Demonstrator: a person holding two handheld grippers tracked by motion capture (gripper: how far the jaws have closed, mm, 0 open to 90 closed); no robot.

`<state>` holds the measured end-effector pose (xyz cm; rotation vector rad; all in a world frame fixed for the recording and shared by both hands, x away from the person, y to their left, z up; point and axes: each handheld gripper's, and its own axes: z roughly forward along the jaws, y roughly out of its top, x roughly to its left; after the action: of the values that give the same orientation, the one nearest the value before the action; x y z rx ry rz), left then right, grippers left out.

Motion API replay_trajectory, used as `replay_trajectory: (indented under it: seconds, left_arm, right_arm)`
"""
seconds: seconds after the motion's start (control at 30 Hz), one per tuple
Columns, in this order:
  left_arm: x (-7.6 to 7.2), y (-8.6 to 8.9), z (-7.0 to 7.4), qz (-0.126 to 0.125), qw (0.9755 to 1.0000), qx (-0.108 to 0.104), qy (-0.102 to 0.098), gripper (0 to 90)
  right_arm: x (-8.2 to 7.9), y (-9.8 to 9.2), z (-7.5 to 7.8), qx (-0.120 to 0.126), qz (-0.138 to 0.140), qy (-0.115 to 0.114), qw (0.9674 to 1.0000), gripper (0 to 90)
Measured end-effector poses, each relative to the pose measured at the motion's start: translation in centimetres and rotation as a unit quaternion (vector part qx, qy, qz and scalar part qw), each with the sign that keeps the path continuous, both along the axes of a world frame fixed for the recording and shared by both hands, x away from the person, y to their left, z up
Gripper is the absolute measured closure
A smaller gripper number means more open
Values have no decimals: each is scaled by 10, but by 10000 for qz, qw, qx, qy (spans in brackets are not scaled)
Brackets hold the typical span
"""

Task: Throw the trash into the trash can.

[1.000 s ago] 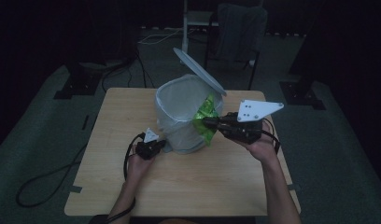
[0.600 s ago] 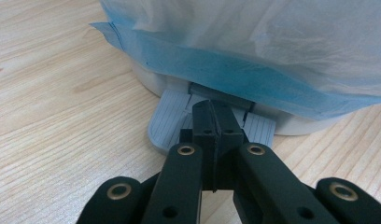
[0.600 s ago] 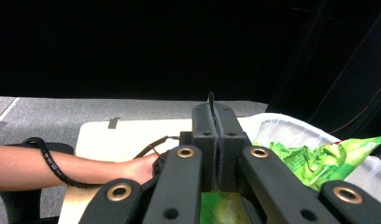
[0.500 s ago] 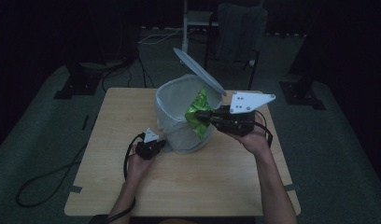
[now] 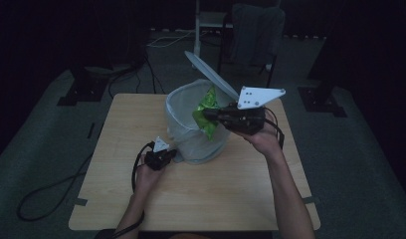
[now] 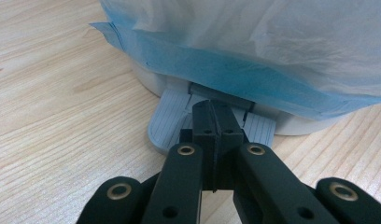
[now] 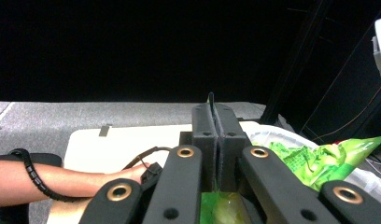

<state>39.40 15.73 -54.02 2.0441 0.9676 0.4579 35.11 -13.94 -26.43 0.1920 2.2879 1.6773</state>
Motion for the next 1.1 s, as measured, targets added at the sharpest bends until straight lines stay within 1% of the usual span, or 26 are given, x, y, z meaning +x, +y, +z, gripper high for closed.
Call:
replay_trajectory:
  seconds: [0.37,0.47,0.67,0.8,1.1]
  left_arm:
    - [0,0,0,10,10000,6,-9,900]
    - [0,0,0,10,10000,5,-9,900]
    - [0,0,0,7,10000,10,-12,900]
    - [0,0,0,4,10000,12,-16,900]
    - [0,0,0,-4,10000,29,-21,900]
  right_arm:
    - [17,9,2,-2,-57,98,9999,883]
    - [22,12,4,-44,-70,101,9999,882]
    - [30,16,6,-42,-117,130,9998,882]
    - [34,18,8,-6,-159,140,9998,882]
    - [40,23,11,-9,-274,120,9996,883]
